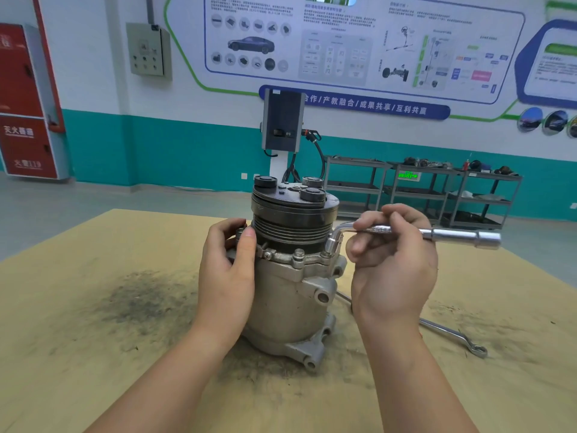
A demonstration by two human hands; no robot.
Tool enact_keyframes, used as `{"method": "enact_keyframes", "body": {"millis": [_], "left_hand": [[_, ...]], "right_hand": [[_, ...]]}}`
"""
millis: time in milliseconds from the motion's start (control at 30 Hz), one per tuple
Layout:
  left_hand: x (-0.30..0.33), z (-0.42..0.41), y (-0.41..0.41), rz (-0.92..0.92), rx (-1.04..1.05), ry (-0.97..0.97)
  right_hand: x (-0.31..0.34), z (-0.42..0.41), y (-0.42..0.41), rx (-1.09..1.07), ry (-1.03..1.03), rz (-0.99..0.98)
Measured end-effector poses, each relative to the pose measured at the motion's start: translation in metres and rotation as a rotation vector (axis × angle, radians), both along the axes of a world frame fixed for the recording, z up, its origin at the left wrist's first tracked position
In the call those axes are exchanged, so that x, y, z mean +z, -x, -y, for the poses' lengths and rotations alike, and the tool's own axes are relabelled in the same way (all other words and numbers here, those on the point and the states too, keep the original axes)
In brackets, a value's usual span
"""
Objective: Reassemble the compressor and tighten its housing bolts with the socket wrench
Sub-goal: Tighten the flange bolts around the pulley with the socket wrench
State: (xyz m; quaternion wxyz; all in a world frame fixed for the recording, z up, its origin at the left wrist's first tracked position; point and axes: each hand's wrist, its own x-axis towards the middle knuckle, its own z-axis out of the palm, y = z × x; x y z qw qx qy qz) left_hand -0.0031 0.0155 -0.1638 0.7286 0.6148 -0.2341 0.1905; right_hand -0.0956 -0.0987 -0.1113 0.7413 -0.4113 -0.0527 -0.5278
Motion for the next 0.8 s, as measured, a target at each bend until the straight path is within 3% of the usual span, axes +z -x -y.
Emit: {"method": "enact_keyframes", "body": {"millis": [267,433,633,800], "left_hand": [[0.000,0.000,0.000,-0.004,0.001,0.000],[0.001,0.001,0.000,-0.007,-0.001,0.000],[0.002,-0.001,0.000,-0.010,0.004,-0.018],[0.002,0.000,0.001,-0.017,0.010,-0.018]], "right_hand": [[0.002,0.017,-0.005,0.363,-0.278,-0.054],[0.003,0.021,-0.006,0.412,-0.297,-0.071],[-0.007,-0.002,-0.006,0.131,-0.432,0.012],[-0.010,-0.014,-0.010,-0.132,-0.243,-0.104]]}}
